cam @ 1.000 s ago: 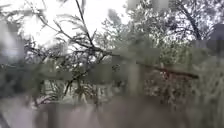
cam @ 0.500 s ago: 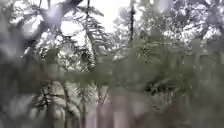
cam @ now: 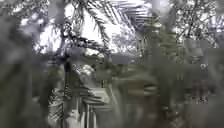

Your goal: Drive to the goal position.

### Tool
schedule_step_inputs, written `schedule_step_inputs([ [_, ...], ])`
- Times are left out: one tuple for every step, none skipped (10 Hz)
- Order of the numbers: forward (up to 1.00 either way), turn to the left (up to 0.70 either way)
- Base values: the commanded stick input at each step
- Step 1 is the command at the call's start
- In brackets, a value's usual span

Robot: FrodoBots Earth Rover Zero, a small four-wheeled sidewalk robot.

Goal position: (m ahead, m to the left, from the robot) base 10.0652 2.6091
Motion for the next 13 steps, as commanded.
schedule_step_inputs([
  [0.0,0.0],
  [0.0,0.0],
  [0.48,0.0],
  [0.7,0.0],
  [0.7,0.0],
  [0.7,0.0],
  [0.7,0.0],
  [0.7,0.0],
  [0.7,0.0],
  [0.7,0.0],
  [0.62,0.0],
  [0.18,0.0],
  [-0.13,0.0],
])
